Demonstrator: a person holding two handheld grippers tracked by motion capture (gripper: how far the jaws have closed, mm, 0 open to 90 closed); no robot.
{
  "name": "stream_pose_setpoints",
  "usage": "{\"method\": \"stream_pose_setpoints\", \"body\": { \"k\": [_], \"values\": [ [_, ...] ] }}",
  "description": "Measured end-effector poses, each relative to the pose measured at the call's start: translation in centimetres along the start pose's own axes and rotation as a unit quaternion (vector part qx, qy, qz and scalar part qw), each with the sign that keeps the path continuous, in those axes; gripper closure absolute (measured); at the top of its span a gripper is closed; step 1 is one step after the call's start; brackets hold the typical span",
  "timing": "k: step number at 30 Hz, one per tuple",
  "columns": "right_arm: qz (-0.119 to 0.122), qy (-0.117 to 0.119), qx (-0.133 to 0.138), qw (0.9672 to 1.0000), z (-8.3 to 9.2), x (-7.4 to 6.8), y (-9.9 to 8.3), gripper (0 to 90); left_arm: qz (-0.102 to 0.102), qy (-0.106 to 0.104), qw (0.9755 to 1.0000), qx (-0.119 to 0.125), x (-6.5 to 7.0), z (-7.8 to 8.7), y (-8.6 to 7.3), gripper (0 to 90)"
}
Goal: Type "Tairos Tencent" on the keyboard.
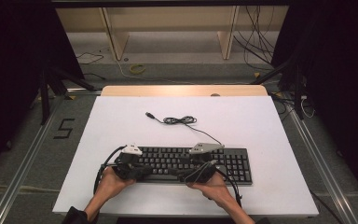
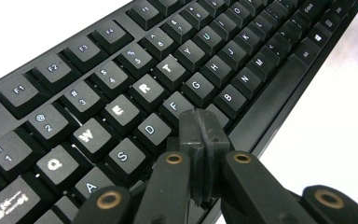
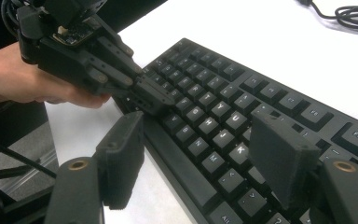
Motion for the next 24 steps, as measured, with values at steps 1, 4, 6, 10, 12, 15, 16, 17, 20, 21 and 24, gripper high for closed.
{"method": "stream_pose_setpoints", "body": {
  "k": [1,4,6,10,12,15,16,17,20,21,24],
  "values": [
    [0.0,0.0,0.0,1.0,0.0,0.0,0.0,36.6,0.002,-0.001,1.0,0.001,0.0,0.0,0.0,89.3],
    [-0.002,-0.003,-0.001,1.0,0.1,0.1,0.0,36.6,0.003,0.007,1.0,0.006,0.1,0.1,0.1,89.2],
    [-0.001,-0.003,0.0,1.0,0.1,0.1,0.0,36.6,0.004,0.007,0.9999,0.015,0.1,0.4,0.3,89.0],
    [-0.003,-0.003,0.0,1.0,0.1,0.2,0.1,36.6,0.015,0.005,0.9992,0.036,-0.1,1.0,0.4,85.5],
    [-0.002,-0.002,0.0,1.0,0.1,0.2,0.1,36.5,0.021,0.003,0.9987,0.045,-0.2,1.2,0.5,83.1],
    [-0.002,-0.003,0.001,1.0,0.1,0.2,0.1,36.5,0.028,0.004,0.9981,0.054,-0.4,1.5,0.6,76.7],
    [-0.001,-0.004,0.001,1.0,0.1,0.2,0.1,36.5,0.029,0.004,0.9981,0.054,-0.6,1.6,0.6,74.9],
    [-0.001,-0.004,0.001,1.0,0.1,0.2,0.1,36.5,0.032,0.004,0.9978,0.057,-0.6,1.7,0.6,73.3],
    [-0.003,-0.004,0.0,1.0,0.1,0.2,0.1,36.4,0.037,0.009,0.9973,0.062,-0.8,2.0,0.7,65.9],
    [-0.003,-0.003,0.001,1.0,0.1,0.2,0.1,36.3,0.037,0.012,0.9972,0.063,-0.9,2.1,0.8,62.3],
    [-0.003,-0.003,0.001,1.0,0.1,0.2,0.0,36.0,0.042,0.015,0.9968,0.066,-1.1,2.2,1.0,53.2]
  ]
}}
Point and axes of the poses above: each handheld gripper's, and its own axes: z roughly backward along the jaws, y roughly out of its top, x roughly to its right, the point moved 2 cm from there along -z, roughly forward along the jaws, and after that the axes turned 10 degrees about -z, right-handed, at the moved point
